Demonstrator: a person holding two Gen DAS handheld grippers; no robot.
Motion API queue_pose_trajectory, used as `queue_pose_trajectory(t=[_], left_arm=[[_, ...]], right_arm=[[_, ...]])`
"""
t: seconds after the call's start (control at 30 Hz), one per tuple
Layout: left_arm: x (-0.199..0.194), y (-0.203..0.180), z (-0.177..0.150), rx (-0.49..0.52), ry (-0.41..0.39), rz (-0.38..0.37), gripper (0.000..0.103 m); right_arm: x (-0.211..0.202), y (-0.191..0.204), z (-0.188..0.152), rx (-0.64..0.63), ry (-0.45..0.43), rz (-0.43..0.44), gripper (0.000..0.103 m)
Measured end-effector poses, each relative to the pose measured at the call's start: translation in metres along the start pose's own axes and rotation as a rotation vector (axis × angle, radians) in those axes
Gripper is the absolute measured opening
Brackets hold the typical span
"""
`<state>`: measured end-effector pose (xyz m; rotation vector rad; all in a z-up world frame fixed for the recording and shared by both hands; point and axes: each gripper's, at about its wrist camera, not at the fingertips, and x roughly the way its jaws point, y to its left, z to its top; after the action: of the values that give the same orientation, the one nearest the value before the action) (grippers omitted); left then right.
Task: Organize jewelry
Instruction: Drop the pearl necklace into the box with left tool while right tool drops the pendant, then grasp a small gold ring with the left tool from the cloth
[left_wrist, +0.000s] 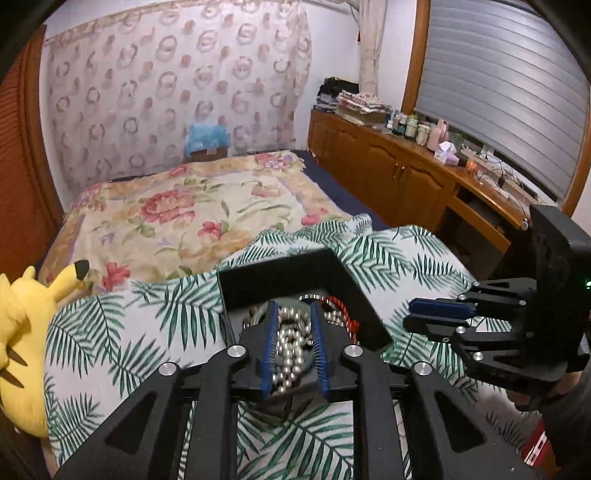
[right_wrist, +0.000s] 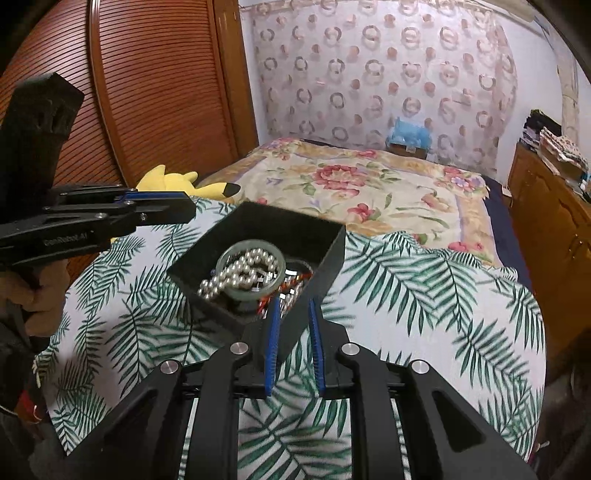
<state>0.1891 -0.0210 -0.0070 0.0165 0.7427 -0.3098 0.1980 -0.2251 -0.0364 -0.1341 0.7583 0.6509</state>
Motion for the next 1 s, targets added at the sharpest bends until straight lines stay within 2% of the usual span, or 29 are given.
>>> queue_pose_trajectory(t=[0.57, 0.63, 0.7, 0.77, 0.83, 1.0], left_arm=[[-0.008, -0.010, -0.043, -0.009, 0.059, 0.016, 0.026], [-0.011, -0.011, -0.048, -0.011, 0.060, 0.018, 0.035], [-0.012, -0.011, -0.055, -0.011, 0.065, 0.024, 0.039], [-0.012, -0.011, -0.062, -0.012, 0.075, 0.025, 0.043], [-0.012, -0.010, -0.073, -0.018, 0.089, 0.026, 0.050], [-0.008, -0.005, -0.100, -0.041, 0.142, 0.025, 0.051]], right_arm=[[-0.012, 0.015, -0.049, 0.008, 0.059, 0.002, 0.018], [-0.015, 0.017, -0.053, 0.005, 0.063, 0.001, 0.018], [-0.015, 0.018, -0.058, 0.003, 0.069, -0.001, 0.019], [-0.016, 0.019, -0.062, 0.001, 0.073, -0.002, 0.026], [-0.015, 0.021, -0.067, -0.001, 0.083, 0.000, 0.027], [-0.010, 0.030, -0.073, -0.019, 0.107, 0.019, 0.027]])
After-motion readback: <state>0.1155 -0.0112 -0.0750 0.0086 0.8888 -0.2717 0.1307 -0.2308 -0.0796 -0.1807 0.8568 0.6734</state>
